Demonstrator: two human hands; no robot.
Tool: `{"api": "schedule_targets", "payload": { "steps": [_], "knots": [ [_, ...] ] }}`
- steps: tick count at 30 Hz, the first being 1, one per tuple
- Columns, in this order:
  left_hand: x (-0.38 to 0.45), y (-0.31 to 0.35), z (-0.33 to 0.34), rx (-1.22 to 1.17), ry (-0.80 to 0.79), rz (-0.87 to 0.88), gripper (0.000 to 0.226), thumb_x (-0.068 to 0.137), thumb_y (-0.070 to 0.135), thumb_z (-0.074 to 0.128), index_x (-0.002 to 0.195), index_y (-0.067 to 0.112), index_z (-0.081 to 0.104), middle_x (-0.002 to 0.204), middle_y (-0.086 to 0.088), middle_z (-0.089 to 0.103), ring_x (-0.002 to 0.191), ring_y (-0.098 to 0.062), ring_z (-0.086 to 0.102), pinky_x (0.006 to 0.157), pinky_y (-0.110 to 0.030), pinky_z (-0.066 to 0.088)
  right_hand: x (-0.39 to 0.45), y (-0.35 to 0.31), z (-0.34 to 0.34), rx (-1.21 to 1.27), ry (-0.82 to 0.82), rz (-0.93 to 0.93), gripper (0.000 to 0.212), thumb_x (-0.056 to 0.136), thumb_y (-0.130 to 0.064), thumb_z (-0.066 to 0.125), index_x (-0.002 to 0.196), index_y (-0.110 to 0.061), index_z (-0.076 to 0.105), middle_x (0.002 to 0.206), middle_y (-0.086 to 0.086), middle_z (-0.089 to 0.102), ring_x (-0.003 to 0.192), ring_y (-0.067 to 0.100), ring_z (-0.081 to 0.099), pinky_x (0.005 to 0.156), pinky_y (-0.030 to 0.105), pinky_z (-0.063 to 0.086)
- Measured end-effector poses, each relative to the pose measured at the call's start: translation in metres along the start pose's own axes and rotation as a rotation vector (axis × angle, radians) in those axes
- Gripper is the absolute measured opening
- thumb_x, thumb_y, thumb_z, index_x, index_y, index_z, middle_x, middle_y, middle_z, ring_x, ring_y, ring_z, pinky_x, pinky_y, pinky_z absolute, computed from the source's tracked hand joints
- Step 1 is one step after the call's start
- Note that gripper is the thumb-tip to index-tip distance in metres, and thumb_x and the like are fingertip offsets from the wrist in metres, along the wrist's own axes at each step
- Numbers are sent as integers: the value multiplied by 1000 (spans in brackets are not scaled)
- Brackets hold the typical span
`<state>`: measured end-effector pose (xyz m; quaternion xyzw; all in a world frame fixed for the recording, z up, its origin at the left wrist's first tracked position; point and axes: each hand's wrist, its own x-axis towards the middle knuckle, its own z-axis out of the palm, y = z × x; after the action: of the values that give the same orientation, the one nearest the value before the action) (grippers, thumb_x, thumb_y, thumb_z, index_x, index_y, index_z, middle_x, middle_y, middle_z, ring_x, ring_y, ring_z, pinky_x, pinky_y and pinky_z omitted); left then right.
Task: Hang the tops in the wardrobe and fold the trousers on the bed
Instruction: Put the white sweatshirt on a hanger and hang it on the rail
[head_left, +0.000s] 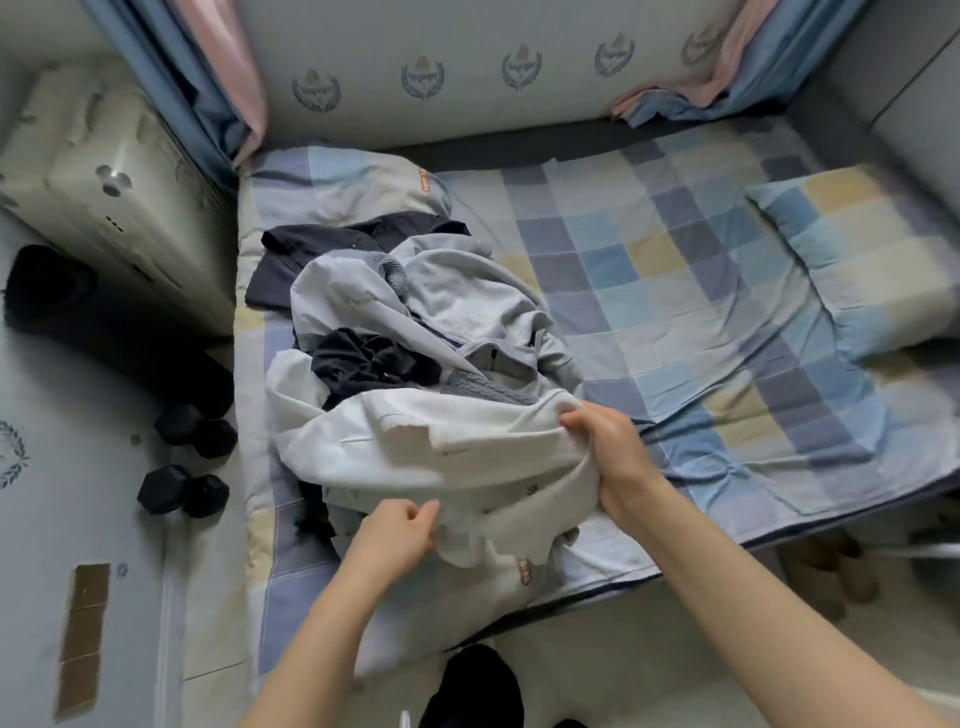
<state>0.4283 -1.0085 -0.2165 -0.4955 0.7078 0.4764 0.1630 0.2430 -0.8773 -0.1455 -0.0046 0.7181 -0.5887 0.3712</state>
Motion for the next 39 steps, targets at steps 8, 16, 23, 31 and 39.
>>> {"api": "schedule_targets", "payload": {
  "steps": [8,16,23,31,39],
  "knots": [
    [28,69,27,-29,265,131,68,89,39,60,142,15,25,139,-14,29,117,-40,47,88,-42,40,-93,-55,-76,258,-145,-61,35,85,-32,60,99,-2,71,87,12,69,76,20,65,63,26,51],
    [23,113,50,-102,461,225,31,88,-1,47,114,5,64,109,-24,65,101,-41,58,87,-45,47,-170,-60,-189,452,303,-301,13,83,-29,65,83,-20,75,76,2,68,67,11,64,56,20,51],
    [-72,214,111,-527,-17,262,23,81,-2,46,71,15,59,47,4,52,51,-19,35,44,-19,26,-223,14,-306,422,785,-205,20,95,-22,56,92,-6,67,88,13,69,83,22,64,78,36,47],
    [-244,297,239,-172,-408,619,17,80,10,60,64,11,66,58,-11,62,56,-23,58,53,-26,44,-303,102,-412,-125,932,107,21,90,-12,56,72,-3,49,65,5,42,63,19,41,61,32,31],
    [-419,316,378,36,-742,879,30,63,31,61,71,3,62,65,-16,58,64,-20,53,61,-32,42,-371,147,-447,-142,782,-109,23,81,-39,68,98,-35,53,101,-18,50,91,-1,53,68,10,42]
  ]
}}
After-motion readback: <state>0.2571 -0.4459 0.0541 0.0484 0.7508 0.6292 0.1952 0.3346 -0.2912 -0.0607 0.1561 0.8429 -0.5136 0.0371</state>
